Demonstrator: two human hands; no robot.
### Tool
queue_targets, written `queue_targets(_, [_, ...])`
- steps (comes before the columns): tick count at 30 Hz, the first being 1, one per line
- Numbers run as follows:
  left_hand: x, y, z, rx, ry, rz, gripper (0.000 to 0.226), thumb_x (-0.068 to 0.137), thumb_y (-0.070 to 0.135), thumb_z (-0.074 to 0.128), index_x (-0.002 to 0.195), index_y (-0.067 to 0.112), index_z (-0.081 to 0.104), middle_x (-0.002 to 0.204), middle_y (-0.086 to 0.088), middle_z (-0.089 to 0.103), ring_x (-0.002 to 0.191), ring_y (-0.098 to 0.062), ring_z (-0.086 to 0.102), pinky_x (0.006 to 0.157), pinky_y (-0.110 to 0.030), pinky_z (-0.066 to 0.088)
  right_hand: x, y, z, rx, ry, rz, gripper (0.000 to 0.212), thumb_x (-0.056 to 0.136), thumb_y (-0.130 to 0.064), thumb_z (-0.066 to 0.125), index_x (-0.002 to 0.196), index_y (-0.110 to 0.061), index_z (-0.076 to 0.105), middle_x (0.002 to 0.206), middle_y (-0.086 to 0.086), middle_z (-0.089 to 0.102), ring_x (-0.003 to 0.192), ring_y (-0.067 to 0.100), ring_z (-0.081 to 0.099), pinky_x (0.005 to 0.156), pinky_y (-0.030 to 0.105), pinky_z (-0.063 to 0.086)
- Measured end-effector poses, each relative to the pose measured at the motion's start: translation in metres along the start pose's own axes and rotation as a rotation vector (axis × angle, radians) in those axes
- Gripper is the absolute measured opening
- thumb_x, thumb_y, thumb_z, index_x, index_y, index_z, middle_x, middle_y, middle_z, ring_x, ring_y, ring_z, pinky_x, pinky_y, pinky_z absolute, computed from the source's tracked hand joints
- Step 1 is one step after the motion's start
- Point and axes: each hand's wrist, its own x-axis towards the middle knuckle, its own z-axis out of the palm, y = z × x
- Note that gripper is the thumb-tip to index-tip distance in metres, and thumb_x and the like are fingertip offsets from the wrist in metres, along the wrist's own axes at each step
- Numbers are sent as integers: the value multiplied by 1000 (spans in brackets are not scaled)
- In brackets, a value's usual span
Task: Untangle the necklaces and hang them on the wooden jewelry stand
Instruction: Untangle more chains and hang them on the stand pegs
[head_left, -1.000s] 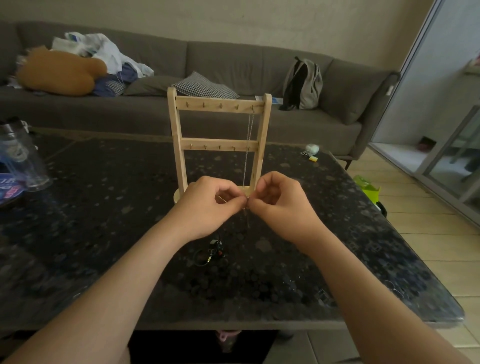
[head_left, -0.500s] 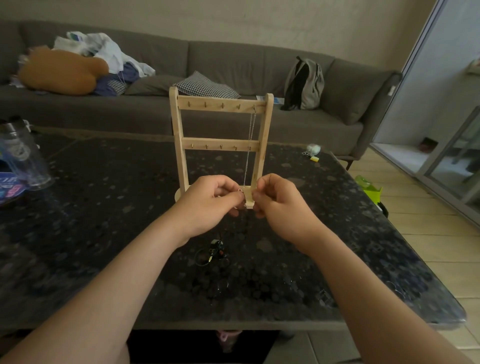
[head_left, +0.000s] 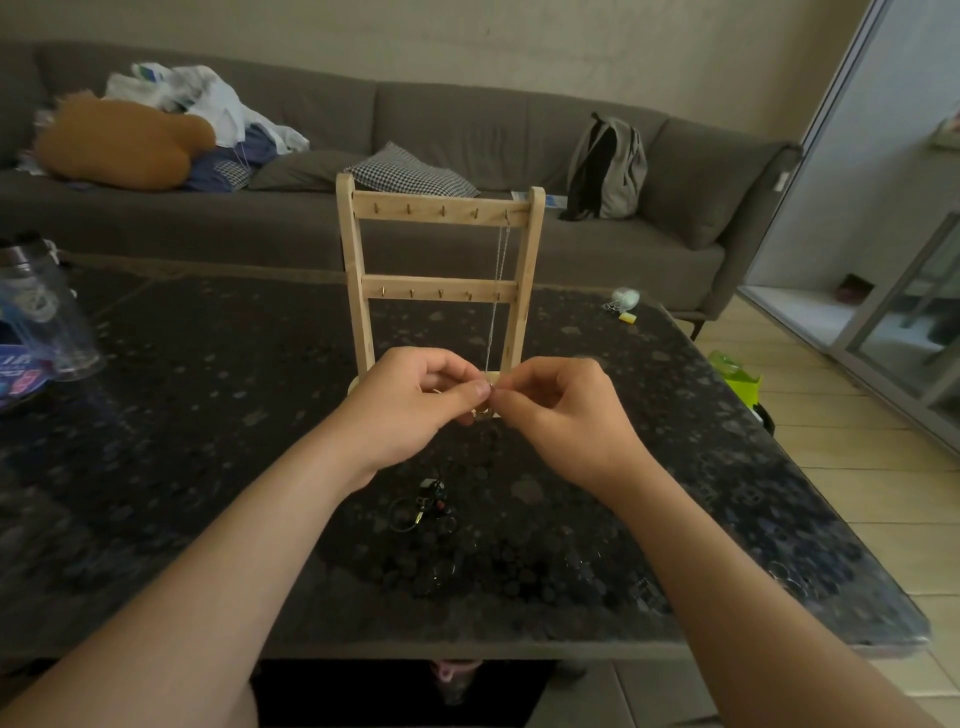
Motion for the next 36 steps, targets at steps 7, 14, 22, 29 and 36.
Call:
queue_targets(7, [0,2,3,-2,11,-43,11,105,27,68,104,27,79,96,7,81,93,-8,78,94,-33,54,0,-3,1,-9,-89,51,18,105,-18,62,94,-18,75,86,3,77,81,17,74,86,46,62])
queue_targets(14, [0,6,1,-124,45,-126,21,108,29,58,102,24,77,103,-2,80,104,-19,76,97,-42,53,-3,-5,3,-31,-167,55,23,114,-25,48,101,-21,66,82,-2,73,88,31,75,85,55,61])
queue_targets(22, [-1,8,0,-154,81,-153,18,106,26,63,102,21,80,102,2,81,104,-16,76,103,-47,54,0,-9,2,106,-266,155,28,113,-22,44,110,-13,70,86,3,73,80,11,75,86,39,63])
queue_targets(29, [-2,9,-2,-254,58,-179,19,107,26,64,106,20,82,104,2,83,107,-18,78,109,-53,53,0,-12,0,276,-231,232,36,109,-21,44,78,-11,60,66,-4,59,72,18,66,75,38,50])
queue_targets(36, [-4,11,0,-134,-114,-163,24,106,38,64,110,26,85,107,5,83,105,-14,79,112,-52,51,1,-5,0,254,-219,144,46,112,-40,54,109,0,77,83,9,68,74,16,60,72,33,49])
